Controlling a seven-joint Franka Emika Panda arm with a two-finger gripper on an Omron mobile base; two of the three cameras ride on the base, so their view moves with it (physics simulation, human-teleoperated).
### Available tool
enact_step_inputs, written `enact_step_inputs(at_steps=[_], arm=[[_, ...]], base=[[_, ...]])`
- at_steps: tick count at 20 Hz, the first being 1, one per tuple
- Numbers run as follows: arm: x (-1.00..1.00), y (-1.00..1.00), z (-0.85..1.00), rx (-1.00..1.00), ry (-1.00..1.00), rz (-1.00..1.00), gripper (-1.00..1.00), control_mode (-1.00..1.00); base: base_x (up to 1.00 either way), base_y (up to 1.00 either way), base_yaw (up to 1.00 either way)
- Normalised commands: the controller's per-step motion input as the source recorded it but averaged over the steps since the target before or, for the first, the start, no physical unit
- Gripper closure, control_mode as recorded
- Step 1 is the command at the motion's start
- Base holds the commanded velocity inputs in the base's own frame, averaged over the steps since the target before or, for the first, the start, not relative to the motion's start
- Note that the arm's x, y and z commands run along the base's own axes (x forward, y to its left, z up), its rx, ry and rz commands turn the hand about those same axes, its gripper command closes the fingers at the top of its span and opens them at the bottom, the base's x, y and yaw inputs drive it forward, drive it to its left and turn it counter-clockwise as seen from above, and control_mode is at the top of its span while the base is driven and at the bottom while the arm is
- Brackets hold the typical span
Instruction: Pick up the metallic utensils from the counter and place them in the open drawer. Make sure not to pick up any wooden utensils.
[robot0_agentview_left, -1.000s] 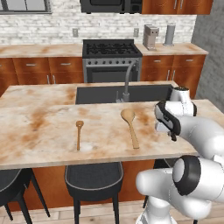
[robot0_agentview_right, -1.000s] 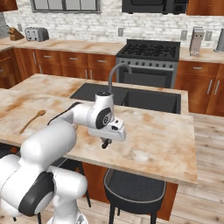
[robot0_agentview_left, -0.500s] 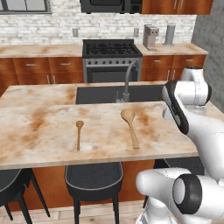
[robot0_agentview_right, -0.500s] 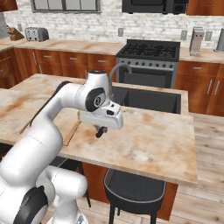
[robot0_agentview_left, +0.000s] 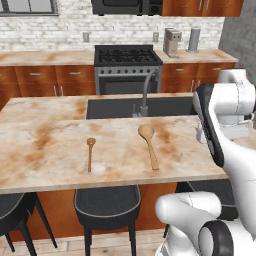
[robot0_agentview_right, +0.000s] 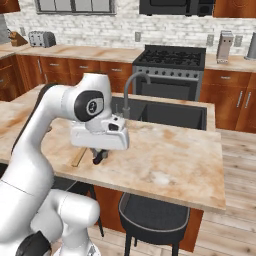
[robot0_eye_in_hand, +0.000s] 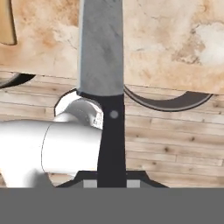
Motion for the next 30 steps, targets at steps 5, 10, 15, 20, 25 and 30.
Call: enact_step_inputs(at_steps=[5,10,15,20,25,30], arm=[[-0.96,0.28,0.04,0.12,-0.24,0.12,1.0,-1.0],[-0.6,0.4,0.35,0.09,-0.14,0.07,1.0,-1.0],[-0.24,0.14,0.19,0.01,-0.04,0.0,1.0,-1.0],[0.0,0.0,0.0,0.0,0.0,0.0,1.0,-1.0],[0.0,0.0,0.0,0.0,0.0,0.0,1.0,1.0],[0.0,0.0,0.0,0.0,0.0,0.0,1.0,1.0]], base=[[0.0,0.0,0.0],[0.0,0.0,0.0],[0.0,0.0,0.0],[0.0,0.0,0.0],[-0.52,0.52,0.03],[-0.58,1.0,0.08]])
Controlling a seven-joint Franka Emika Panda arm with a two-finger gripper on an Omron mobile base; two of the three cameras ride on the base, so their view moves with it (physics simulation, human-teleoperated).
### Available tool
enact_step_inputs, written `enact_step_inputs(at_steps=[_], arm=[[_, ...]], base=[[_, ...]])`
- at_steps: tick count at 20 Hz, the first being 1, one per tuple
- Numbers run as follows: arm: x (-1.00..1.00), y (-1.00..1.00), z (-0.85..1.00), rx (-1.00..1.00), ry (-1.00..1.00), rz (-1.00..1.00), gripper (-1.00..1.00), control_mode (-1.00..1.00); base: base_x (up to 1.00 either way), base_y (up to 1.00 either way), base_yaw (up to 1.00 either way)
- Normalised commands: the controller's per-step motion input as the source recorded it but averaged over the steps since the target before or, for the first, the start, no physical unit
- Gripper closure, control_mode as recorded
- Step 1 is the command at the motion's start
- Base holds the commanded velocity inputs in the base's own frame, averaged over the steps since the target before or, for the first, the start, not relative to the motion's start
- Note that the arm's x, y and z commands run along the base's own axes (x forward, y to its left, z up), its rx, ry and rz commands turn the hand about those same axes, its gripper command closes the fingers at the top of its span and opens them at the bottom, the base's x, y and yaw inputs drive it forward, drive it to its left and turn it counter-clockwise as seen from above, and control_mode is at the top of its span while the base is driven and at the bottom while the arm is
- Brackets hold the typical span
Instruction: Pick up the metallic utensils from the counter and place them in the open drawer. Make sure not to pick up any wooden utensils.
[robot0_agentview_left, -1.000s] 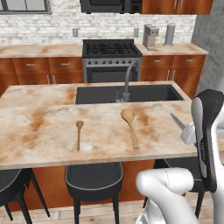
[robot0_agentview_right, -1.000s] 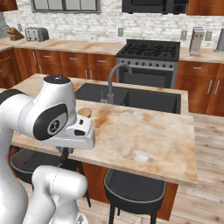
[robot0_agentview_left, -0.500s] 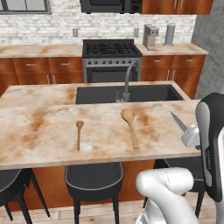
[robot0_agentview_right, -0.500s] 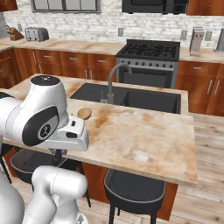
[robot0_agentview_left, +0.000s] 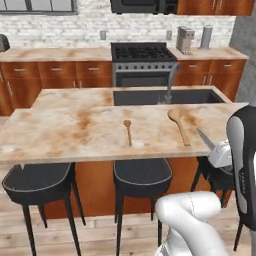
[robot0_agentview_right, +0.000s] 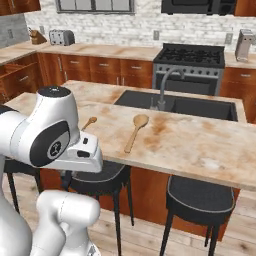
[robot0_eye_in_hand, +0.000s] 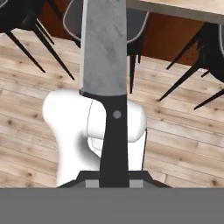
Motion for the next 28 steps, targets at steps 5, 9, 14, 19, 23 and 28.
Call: enact_step_inputs(at_steps=[5,9,14,19,23,28], arm=[[0.0,0.0,0.0,0.0,0.0,0.0,1.0,1.0],[0.0,0.0,0.0,0.0,0.0,0.0,1.0,1.0],[0.0,0.0,0.0,0.0,0.0,0.0,1.0,1.0],[0.0,0.0,0.0,0.0,0.0,0.0,1.0,1.0],[0.0,0.0,0.0,0.0,0.0,0.0,1.0,1.0],[0.0,0.0,0.0,0.0,0.0,0.0,1.0,1.0]], base=[[-0.36,1.0,0.23],[-0.25,1.0,0.31],[0.15,1.0,0.2],[0.31,1.0,0.13],[0.38,1.0,0.14],[0.88,0.97,0.08]])
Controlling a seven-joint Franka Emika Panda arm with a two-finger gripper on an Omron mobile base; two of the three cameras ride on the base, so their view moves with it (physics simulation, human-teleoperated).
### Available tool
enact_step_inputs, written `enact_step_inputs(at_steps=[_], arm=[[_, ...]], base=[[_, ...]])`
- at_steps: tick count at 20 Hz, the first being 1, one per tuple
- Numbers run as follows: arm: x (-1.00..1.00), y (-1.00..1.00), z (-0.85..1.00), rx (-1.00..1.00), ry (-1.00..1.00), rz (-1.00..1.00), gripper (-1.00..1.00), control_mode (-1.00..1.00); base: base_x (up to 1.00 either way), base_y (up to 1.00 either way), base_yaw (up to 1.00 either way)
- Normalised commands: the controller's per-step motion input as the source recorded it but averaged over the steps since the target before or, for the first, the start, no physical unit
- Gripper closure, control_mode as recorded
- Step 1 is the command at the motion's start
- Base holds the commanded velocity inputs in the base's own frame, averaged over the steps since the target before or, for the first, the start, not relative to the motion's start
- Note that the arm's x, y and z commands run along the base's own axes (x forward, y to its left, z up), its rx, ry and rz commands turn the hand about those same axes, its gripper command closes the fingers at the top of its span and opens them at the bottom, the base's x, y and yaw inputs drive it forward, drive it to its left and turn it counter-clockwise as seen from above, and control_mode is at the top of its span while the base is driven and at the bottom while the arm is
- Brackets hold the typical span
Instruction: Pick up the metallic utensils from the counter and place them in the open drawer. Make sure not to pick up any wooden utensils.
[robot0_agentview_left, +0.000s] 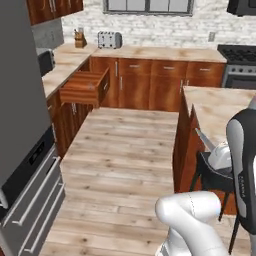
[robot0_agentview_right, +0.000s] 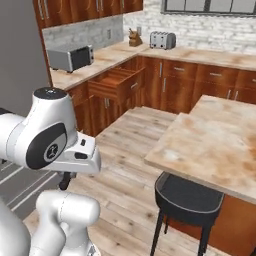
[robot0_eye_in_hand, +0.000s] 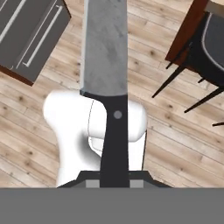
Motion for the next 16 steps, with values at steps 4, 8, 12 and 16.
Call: enact_step_inputs(at_steps=[4,8,12,16], arm=[[0.0,0.0,0.0,0.0,0.0,0.0,1.0,1.0],[0.0,0.0,0.0,0.0,0.0,0.0,1.0,1.0],[0.0,0.0,0.0,0.0,0.0,0.0,1.0,1.0],[0.0,0.0,0.0,0.0,0.0,0.0,1.0,1.0]], base=[[1.0,0.6,0.01],[1.0,0.4,0.0],[1.0,0.23,0.04],[1.0,0.13,0.12]])
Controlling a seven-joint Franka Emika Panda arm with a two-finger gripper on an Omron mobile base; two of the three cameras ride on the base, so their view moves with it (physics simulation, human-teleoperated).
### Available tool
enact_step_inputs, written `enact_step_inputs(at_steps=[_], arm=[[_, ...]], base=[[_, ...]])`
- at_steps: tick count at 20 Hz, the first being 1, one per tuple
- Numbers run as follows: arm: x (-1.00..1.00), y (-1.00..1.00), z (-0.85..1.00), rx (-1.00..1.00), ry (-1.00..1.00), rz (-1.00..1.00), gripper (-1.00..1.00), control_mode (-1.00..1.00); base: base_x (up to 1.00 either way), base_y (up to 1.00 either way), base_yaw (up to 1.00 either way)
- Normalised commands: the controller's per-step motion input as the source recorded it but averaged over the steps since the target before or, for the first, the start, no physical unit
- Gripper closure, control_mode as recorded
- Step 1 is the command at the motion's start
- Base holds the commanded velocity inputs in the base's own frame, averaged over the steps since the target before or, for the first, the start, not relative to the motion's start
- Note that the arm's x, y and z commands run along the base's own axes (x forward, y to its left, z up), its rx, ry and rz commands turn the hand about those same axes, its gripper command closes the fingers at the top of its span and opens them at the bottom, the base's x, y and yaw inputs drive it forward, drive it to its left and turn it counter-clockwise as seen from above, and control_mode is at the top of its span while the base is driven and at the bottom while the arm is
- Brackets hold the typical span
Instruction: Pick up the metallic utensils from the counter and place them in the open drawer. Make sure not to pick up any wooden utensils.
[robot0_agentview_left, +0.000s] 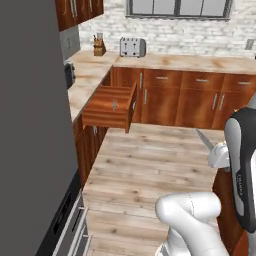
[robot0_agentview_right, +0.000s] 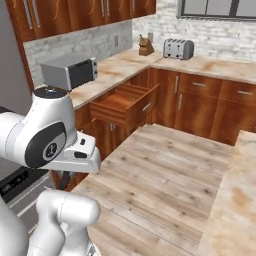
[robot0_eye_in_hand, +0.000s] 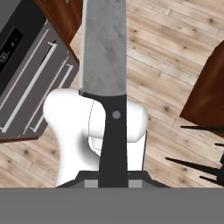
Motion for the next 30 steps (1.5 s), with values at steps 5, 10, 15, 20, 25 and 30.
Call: enact_step_inputs(at_steps=[5,10,15,20,25,30], arm=[[0.0,0.0,0.0,0.0,0.0,0.0,1.0,1.0],[0.0,0.0,0.0,0.0,0.0,0.0,1.0,1.0],[0.0,0.0,0.0,0.0,0.0,0.0,1.0,1.0],[0.0,0.0,0.0,0.0,0.0,0.0,1.0,1.0],[0.0,0.0,0.0,0.0,0.0,0.0,1.0,1.0],[0.0,0.0,0.0,0.0,0.0,0.0,1.0,1.0]], base=[[1.0,0.03,0.19],[1.0,0.02,0.17],[1.0,0.21,0.11],[1.0,0.35,0.09],[1.0,0.32,0.04],[0.78,0.15,0.0]])
